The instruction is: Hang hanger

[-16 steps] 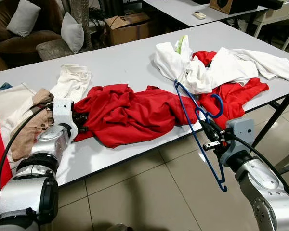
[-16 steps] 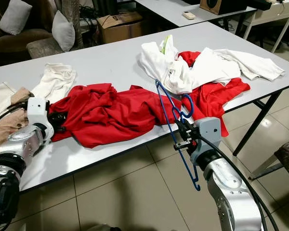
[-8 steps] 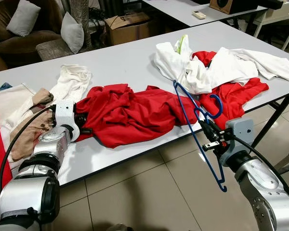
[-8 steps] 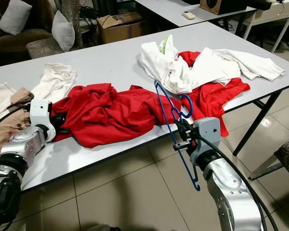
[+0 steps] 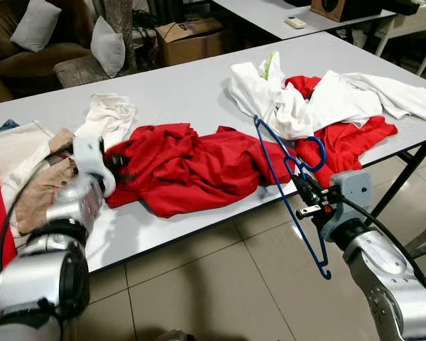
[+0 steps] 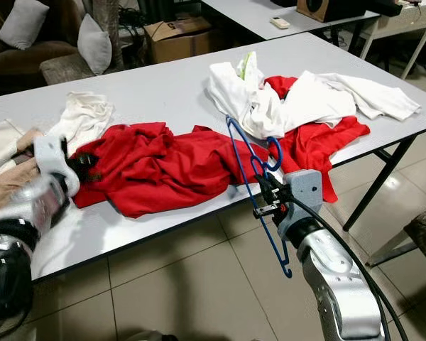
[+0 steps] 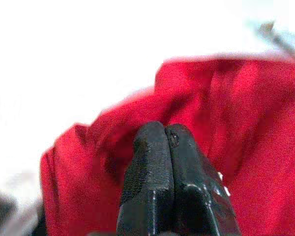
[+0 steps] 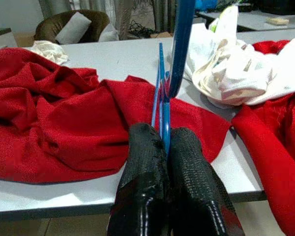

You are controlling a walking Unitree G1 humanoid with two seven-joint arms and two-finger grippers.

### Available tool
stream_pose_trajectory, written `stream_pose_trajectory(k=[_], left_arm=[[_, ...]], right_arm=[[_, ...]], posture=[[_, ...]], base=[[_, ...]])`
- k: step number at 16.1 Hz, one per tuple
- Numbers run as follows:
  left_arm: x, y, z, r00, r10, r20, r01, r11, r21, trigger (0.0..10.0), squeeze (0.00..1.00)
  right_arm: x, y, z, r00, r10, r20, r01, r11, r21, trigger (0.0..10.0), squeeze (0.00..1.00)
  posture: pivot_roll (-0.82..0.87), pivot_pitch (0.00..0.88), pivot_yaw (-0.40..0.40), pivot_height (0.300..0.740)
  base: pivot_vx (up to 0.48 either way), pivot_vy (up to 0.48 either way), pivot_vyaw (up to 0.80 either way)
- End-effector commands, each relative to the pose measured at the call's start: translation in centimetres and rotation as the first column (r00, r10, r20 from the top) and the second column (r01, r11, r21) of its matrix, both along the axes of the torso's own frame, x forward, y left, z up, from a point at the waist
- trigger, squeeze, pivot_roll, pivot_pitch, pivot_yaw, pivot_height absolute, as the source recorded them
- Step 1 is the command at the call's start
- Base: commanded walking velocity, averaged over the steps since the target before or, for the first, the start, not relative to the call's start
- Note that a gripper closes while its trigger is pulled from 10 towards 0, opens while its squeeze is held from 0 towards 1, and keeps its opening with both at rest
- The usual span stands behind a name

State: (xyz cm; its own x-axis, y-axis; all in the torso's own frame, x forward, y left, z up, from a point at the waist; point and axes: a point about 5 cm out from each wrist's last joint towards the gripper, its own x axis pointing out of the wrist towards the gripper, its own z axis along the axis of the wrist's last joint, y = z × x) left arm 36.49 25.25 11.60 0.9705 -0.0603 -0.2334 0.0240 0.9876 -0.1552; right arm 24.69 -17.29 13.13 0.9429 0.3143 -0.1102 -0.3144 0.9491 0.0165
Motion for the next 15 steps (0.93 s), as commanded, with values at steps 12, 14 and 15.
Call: stream_pose_trajectory(k=[12,14,15], left_arm=[[1.6,0.5,4.4,0.992,-0.092,0.086,0.059,0.945,0.322,10.0,1.0],[0.9,1.4,3.2,0.997,-0.028,0.075,0.003,0.948,0.32,10.0,1.0],[0.6,1.8,2.6,0.998,0.011,0.067,-0.031,0.951,0.308,10.0,1.0]], right_arm=[[1.6,0.3,0.6,0.997,-0.051,0.061,0.05,0.999,0.021,10.0,0.0],[1.0,0.2,0.4,0.998,-0.045,0.051,0.045,0.999,0.009,10.0,0.0],[0.7,-0.1,0.2,0.998,-0.05,0.037,0.05,0.999,0.0,10.0,0.0]], posture=[[-0.1,0.001,0.114,0.74],[-0.13,0.028,0.102,0.74],[-0.13,0.04,0.089,0.74]], base=[[0.0,0.0,0.0],[0.0,0.0,0.0],[0.0,0.0,0.0]])
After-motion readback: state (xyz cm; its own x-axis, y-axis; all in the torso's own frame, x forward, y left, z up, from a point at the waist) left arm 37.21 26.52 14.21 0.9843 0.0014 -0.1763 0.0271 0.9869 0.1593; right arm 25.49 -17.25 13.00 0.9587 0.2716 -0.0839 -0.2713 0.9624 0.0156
